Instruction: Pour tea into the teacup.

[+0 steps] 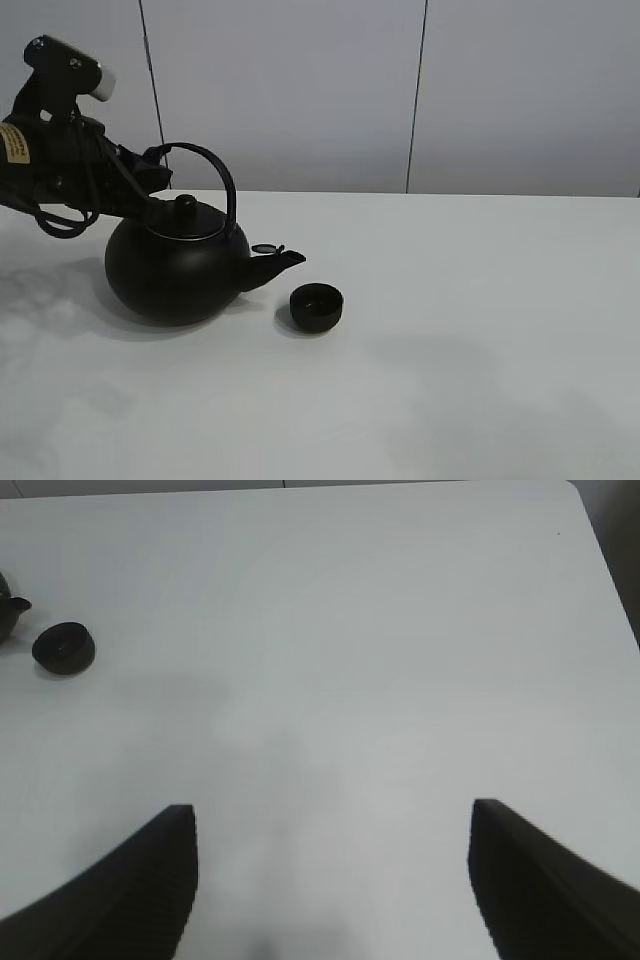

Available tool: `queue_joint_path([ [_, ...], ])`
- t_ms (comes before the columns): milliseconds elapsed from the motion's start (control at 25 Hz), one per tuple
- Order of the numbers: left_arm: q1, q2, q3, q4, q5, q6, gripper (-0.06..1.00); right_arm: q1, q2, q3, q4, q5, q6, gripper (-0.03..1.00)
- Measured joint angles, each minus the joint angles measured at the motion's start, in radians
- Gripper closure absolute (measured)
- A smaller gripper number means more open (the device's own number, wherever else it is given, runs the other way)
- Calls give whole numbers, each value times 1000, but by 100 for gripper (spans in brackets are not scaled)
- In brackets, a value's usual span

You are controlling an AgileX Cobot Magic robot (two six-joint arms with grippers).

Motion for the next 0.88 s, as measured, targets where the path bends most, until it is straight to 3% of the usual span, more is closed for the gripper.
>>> queue_joint_path([
  [880, -1, 0, 0, 11, 9, 0, 83, 0, 0, 0, 0, 0, 0, 45],
])
